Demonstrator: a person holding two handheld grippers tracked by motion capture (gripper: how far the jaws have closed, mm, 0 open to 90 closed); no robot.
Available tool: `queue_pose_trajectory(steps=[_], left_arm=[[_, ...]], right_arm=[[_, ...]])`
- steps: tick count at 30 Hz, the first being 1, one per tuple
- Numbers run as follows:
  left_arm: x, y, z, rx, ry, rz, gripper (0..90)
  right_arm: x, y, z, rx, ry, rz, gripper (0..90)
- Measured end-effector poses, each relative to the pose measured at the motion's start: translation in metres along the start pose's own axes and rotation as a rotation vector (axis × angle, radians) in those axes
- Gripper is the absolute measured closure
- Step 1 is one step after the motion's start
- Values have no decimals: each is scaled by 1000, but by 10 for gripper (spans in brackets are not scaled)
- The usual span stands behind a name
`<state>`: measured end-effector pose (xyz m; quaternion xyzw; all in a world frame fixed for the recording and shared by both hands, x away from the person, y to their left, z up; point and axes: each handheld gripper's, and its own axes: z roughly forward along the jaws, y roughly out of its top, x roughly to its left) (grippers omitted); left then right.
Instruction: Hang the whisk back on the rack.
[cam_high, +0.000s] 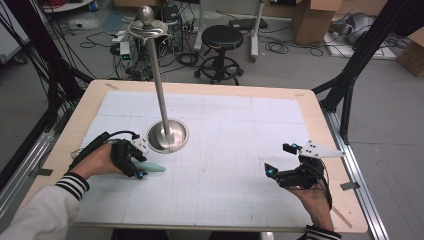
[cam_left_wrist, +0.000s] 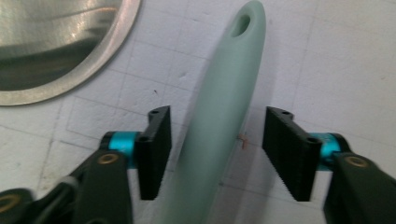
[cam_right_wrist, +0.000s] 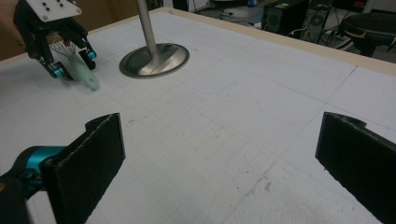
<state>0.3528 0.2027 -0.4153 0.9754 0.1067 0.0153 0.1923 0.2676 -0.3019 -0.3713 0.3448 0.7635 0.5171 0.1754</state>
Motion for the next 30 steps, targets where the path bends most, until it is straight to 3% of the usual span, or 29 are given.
queue_pose_trajectory(steps=[7, 10, 16, 19, 22, 30], left_arm=[[0, 1, 0, 17, 10, -6, 579], [-2, 1, 0, 24, 16, 18, 593], [-5, 1, -1, 39, 0, 58, 664], [-7, 1, -1, 36, -4, 39, 674], [-9, 3, -1, 41, -17, 49, 675], [-13, 8, -17, -17, 0, 66, 677]], right_arm=[[0, 0, 0, 0, -2, 1, 3], [0, 0, 0, 3, -5, 3, 3], [-1, 0, 0, -3, -7, -1, 3], [0, 0, 0, -2, -4, -3, 3], [1, 1, 0, -2, -4, -3, 3], [1, 1, 1, -4, -2, -5, 3]])
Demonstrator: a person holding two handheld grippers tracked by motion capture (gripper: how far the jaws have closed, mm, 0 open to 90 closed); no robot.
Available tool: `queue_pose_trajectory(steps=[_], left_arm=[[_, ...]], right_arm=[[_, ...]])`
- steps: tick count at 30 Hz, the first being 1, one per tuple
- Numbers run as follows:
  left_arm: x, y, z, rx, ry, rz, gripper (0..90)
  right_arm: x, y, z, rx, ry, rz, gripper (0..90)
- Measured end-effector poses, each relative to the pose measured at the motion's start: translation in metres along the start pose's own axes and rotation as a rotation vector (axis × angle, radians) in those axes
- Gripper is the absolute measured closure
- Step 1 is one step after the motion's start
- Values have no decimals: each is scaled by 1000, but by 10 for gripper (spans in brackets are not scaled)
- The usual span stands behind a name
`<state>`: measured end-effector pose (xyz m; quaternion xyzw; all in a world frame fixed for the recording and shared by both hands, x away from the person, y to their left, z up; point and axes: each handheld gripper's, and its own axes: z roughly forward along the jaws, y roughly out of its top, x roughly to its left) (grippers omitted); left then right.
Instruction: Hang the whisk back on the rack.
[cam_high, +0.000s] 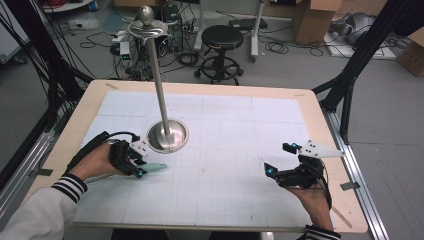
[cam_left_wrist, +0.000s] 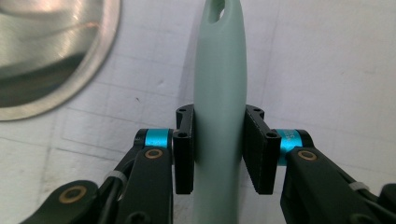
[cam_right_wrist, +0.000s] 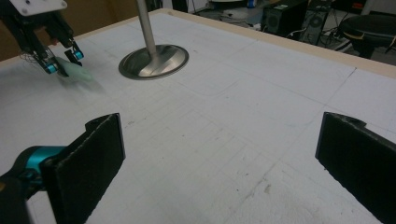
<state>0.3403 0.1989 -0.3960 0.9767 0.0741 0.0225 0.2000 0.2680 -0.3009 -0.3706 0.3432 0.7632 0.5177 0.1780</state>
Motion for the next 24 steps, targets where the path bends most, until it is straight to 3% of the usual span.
queue_pose_trajectory(steps=[6, 10, 17, 24], left_arm=[[-5, 3, -18, -82, 21, -12, 677], [-6, 2, -29, -130, 68, -13, 678], [-9, 2, -47, -185, 111, -45, 677], [-5, 3, -73, -292, 158, -86, 678]], right_arm=[[0, 1, 1, 1, 1, -1, 3], [1, 2, 2, -3, 3, -3, 3], [2, 3, 2, -6, 4, -8, 3], [2, 3, 1, -6, 6, -5, 3]])
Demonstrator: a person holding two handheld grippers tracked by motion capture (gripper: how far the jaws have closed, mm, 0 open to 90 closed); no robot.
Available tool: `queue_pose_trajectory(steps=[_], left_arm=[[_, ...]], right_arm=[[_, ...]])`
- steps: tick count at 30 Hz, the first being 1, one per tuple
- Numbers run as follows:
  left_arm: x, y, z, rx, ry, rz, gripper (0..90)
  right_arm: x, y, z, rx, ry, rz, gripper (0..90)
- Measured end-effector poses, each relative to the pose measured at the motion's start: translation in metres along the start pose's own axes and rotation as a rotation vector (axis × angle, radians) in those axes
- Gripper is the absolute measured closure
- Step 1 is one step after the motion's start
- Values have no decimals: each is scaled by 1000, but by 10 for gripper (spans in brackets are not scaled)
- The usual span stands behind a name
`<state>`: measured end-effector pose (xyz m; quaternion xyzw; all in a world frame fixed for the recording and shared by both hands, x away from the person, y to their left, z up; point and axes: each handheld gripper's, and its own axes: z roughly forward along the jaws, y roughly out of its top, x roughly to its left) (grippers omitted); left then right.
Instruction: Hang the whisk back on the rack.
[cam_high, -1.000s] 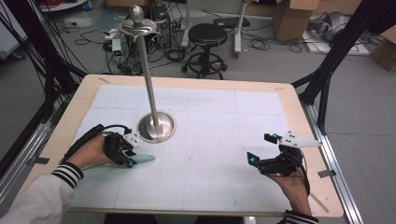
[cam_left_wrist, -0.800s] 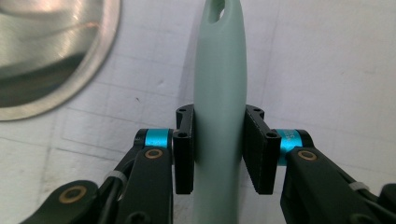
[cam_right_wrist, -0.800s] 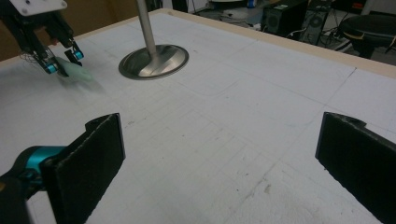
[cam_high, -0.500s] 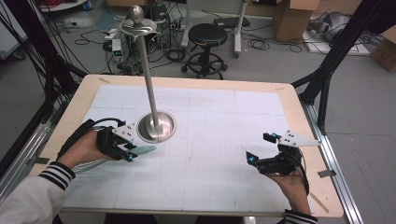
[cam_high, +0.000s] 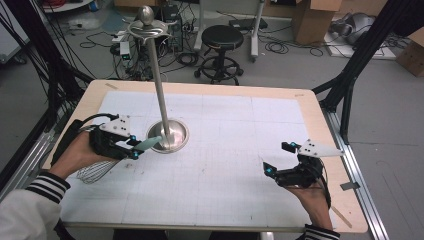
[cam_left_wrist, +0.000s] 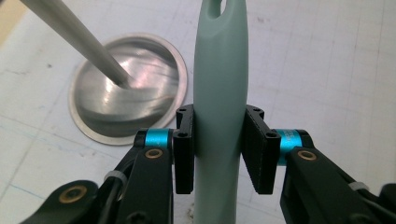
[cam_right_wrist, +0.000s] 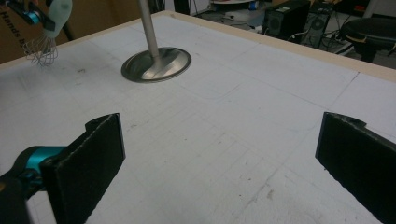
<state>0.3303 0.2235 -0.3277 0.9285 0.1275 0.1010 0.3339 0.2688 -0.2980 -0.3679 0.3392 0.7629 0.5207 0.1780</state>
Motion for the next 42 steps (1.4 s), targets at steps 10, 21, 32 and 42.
queue_pose_trajectory(steps=[10, 21, 32, 42], left_arm=[[3, 6, -23, -107, 16, -38, 679], [9, 3, -46, -202, 50, -80, 679], [16, 4, -75, -276, 121, -110, 679], [22, 8, -94, -307, 170, -128, 679]], right_arm=[[0, 0, -1, -1, -2, 3, 3], [0, 0, -1, -1, -3, 1, 3], [0, 0, -2, -3, -4, 0, 3], [-1, 0, -2, -4, -3, 3, 3]])
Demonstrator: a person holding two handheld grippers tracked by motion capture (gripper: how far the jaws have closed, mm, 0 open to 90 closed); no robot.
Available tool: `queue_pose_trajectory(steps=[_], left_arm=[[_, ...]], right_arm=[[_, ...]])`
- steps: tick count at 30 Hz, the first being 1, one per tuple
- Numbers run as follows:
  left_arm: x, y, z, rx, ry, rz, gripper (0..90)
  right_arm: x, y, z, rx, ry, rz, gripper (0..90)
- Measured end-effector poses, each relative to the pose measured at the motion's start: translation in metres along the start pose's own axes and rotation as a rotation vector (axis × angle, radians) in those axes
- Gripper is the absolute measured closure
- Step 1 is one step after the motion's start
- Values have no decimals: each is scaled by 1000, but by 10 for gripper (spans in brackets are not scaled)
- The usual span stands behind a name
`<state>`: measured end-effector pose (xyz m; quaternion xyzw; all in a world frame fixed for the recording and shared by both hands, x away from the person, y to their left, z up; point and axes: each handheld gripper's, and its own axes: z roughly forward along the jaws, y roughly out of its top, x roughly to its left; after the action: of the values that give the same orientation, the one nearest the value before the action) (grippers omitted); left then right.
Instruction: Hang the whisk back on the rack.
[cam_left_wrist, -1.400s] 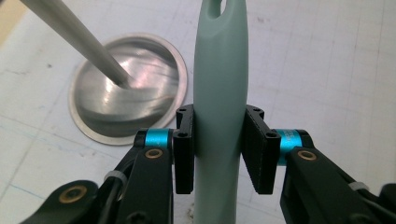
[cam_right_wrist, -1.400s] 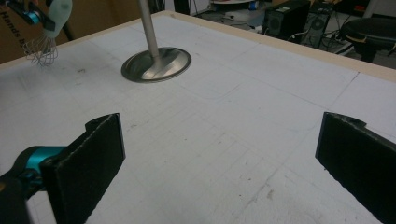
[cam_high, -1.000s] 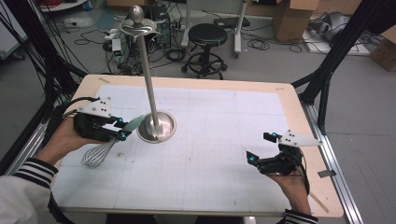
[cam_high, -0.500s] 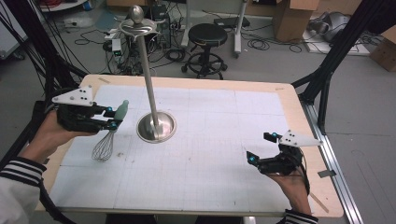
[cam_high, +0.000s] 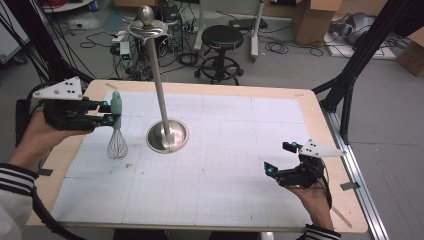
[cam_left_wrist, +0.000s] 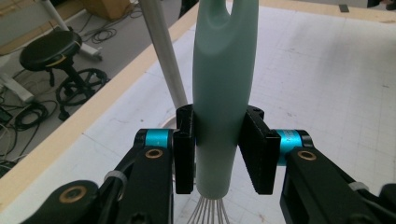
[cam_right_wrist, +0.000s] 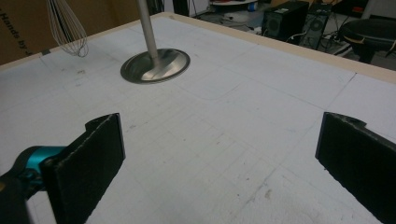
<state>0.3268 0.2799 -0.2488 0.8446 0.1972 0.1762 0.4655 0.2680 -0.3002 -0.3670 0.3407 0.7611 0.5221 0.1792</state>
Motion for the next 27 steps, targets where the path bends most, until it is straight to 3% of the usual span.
queue_pose_trajectory(steps=[7, 11, 27], left_arm=[[7, 9, -11, -35, 57, -22, 679], [12, 15, -14, -43, 52, -30, 678], [36, 52, -20, -59, 124, -61, 678]], right_arm=[[0, 0, 0, -2, 0, -1, 3], [-1, 0, 0, -3, 1, 1, 3], [-5, -2, -4, -16, 2, 17, 3]])
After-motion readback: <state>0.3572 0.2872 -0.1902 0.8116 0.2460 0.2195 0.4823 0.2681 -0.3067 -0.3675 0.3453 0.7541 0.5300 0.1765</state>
